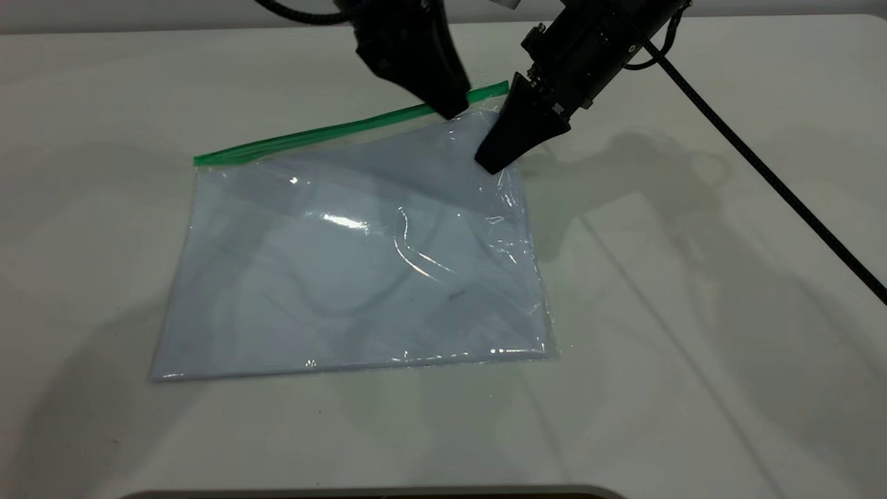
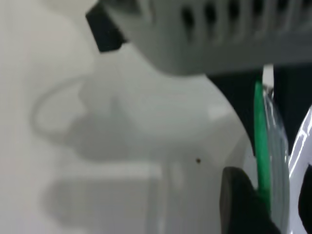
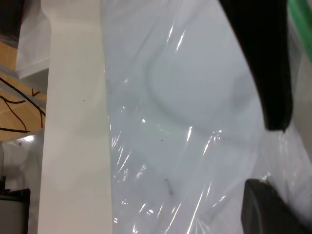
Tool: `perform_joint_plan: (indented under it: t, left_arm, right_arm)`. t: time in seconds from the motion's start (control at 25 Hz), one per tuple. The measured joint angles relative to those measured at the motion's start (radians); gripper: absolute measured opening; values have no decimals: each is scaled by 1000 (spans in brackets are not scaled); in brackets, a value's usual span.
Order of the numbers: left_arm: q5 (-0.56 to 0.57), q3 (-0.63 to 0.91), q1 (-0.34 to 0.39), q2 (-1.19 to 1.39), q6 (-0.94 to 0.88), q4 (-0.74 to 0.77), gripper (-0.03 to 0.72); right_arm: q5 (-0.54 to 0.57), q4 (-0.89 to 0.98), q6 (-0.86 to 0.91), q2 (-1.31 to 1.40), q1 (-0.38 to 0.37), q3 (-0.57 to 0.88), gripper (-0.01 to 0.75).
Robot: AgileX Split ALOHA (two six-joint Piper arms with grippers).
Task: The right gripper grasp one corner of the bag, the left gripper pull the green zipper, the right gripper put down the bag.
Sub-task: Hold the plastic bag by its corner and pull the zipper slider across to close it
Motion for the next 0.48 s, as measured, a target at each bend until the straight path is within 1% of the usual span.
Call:
perform_joint_plan:
  t: [0.36,0.48]
  left_arm:
    - [0,-1,0,18,2,-11,353]
    - [0,-1,0,22,5,-16,304]
  right_arm:
    - [1,6,1,0,-1,0,33]
    - [1,6,1,0,-1,0,33]
